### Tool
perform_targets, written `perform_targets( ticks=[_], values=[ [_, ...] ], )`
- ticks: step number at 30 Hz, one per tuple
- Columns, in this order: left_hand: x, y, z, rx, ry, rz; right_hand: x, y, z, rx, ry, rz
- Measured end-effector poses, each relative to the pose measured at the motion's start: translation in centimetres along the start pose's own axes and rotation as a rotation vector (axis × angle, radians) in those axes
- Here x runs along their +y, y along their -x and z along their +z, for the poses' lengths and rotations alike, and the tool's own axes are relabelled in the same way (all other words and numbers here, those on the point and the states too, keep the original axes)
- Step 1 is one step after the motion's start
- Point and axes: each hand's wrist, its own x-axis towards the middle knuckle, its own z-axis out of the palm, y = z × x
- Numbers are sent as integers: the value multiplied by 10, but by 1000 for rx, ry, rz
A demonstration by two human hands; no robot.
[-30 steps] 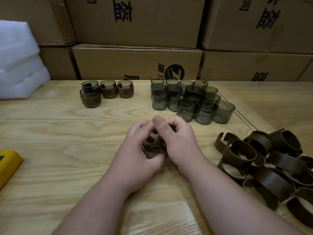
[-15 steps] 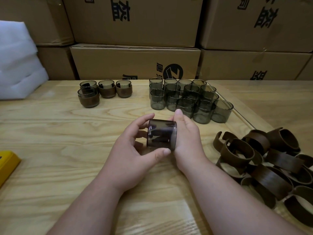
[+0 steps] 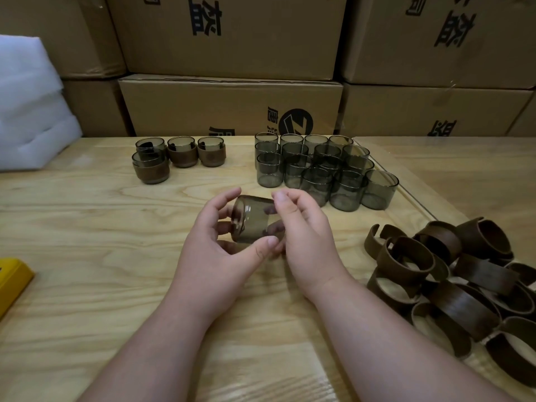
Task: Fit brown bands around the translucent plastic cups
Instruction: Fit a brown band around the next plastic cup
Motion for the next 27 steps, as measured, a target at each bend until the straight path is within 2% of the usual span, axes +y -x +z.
perform_targets(
  ticks=[5, 10, 14, 20, 27],
  values=[
    [0, -1, -2, 93, 10, 25, 4, -4, 0, 46, 181, 27],
    [2, 1, 1, 60, -72, 27, 1, 0, 0, -65, 26, -1],
    [3, 3, 2, 54, -140, 13, 1, 1, 0, -130, 25, -59],
    [5, 2, 4, -16, -81, -40, 0, 3, 2, -149, -9, -63],
    [5, 1, 4, 10, -21, -40, 1, 2, 1, -201, -37, -57]
  ],
)
